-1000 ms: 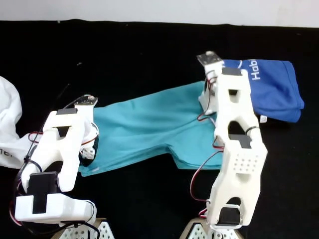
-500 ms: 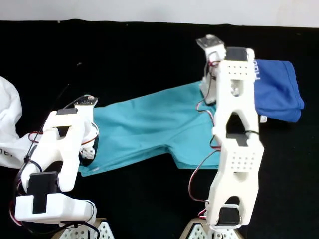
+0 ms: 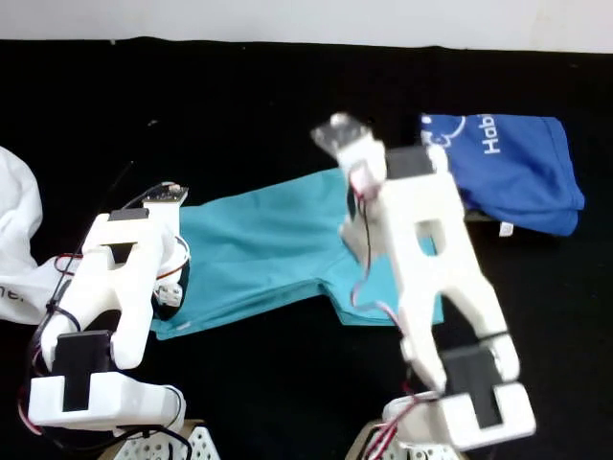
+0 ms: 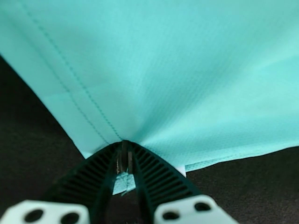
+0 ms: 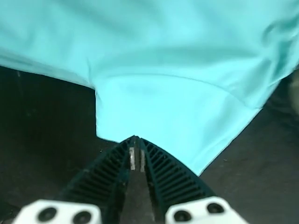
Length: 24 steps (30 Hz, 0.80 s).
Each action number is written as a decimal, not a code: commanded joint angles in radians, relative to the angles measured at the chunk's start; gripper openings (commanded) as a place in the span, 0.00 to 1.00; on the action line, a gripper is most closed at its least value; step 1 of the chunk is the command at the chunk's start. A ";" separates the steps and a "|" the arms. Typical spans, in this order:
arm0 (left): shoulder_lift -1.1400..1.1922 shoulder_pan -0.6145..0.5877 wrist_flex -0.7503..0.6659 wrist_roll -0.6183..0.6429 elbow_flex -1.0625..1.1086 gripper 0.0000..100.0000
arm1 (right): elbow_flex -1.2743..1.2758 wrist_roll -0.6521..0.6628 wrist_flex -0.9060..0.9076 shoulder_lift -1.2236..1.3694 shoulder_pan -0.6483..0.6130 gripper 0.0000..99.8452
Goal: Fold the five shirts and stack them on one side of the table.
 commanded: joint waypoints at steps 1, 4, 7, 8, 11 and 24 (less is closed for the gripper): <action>0.004 -0.004 -0.055 0.003 0.001 0.01 | 0.257 -0.005 -0.076 -0.120 -0.004 0.01; 0.004 -0.004 -0.055 0.003 0.001 0.01 | 0.335 0.017 -0.102 -0.127 -0.004 0.08; 0.004 -0.004 -0.055 0.003 0.001 0.01 | 0.386 0.104 -0.137 -0.130 -0.004 0.13; 0.004 -0.004 -0.055 0.003 0.001 0.01 | 0.400 0.129 -0.147 -0.133 -0.004 0.13; 0.004 -0.004 -0.057 0.003 0.001 0.01 | 0.427 0.210 -0.148 -0.133 -0.005 0.13; 0.004 -0.004 -0.057 0.003 0.001 0.01 | 0.460 0.440 -0.214 -0.127 -0.005 0.26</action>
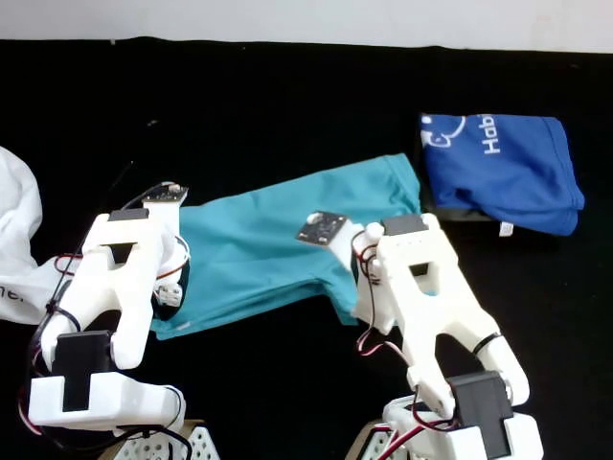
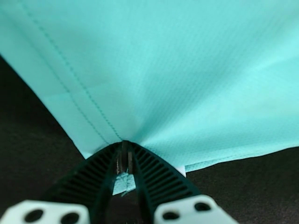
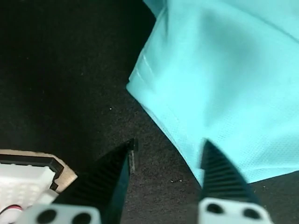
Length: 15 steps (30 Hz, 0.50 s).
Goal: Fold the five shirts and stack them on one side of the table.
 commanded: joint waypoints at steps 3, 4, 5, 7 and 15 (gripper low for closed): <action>0.004 -0.004 -0.052 0.003 0.001 0.01 | 0.015 0.038 -0.048 -0.028 -0.008 0.24; 0.004 -0.004 -0.052 0.003 0.001 0.01 | 0.035 0.052 -0.054 -0.028 -0.008 0.24; 0.004 -0.004 -0.052 0.003 0.001 0.01 | 0.051 0.060 -0.056 -0.028 -0.008 0.23; 0.004 -0.004 -0.052 0.003 0.001 0.01 | 0.088 0.080 -0.058 -0.028 -0.008 0.23; 0.004 -0.004 -0.052 0.003 0.001 0.01 | 0.151 0.095 -0.240 0.084 0.035 0.23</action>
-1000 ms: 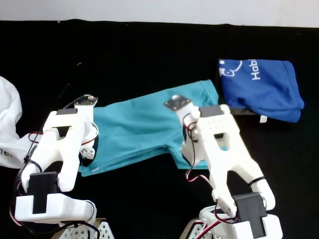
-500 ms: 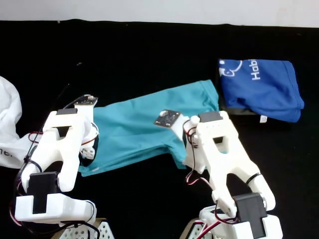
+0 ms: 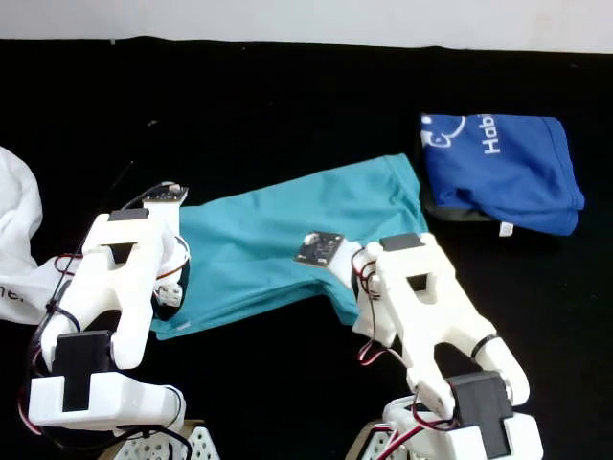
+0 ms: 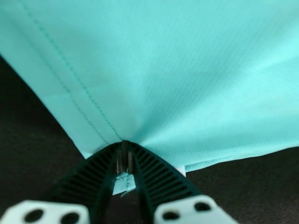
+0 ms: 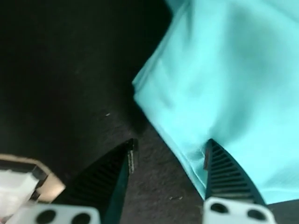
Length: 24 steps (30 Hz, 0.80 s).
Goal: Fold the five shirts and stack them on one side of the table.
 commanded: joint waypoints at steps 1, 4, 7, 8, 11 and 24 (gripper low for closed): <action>0.004 -0.004 -0.051 0.003 0.001 0.01 | -0.013 0.015 -0.070 0.097 0.028 0.23; 0.004 -0.004 -0.051 0.003 0.001 0.01 | -0.070 0.009 -0.070 0.219 0.038 0.23; 0.004 -0.004 -0.051 0.003 0.001 0.01 | -0.134 0.009 -0.041 0.288 0.045 0.22; 0.004 -0.004 -0.051 0.003 0.001 0.01 | -0.153 0.009 -0.030 0.297 0.045 0.20; 0.004 -0.004 -0.051 0.003 0.001 0.01 | -0.188 0.009 -0.022 0.325 0.045 0.05; 0.002 -0.004 -0.049 0.003 0.016 0.01 | -0.585 0.014 0.232 0.334 0.166 0.01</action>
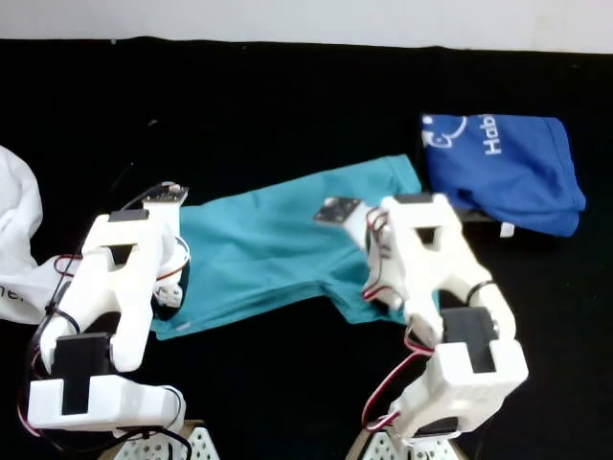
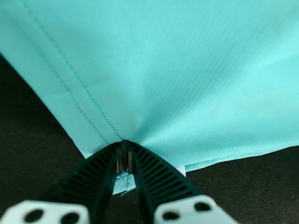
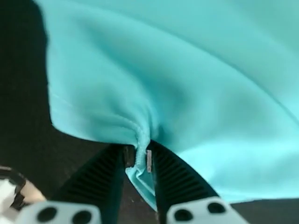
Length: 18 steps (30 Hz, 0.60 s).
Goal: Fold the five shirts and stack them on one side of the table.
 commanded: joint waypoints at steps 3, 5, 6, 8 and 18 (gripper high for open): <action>0.010 -0.004 -0.051 0.003 0.004 0.01 | -0.317 0.011 0.133 0.005 0.071 0.01; 0.010 -0.004 -0.051 0.003 0.004 0.01 | -0.398 0.009 0.128 0.013 0.071 0.01; 0.010 -0.004 -0.051 0.003 0.004 0.01 | -0.440 0.008 0.127 0.025 0.065 0.01; 0.010 -0.004 -0.051 0.003 0.004 0.01 | -0.532 0.005 0.110 0.070 0.044 0.01; 0.010 -0.004 -0.051 0.003 0.004 0.01 | -1.044 -0.143 0.025 0.483 -0.030 0.01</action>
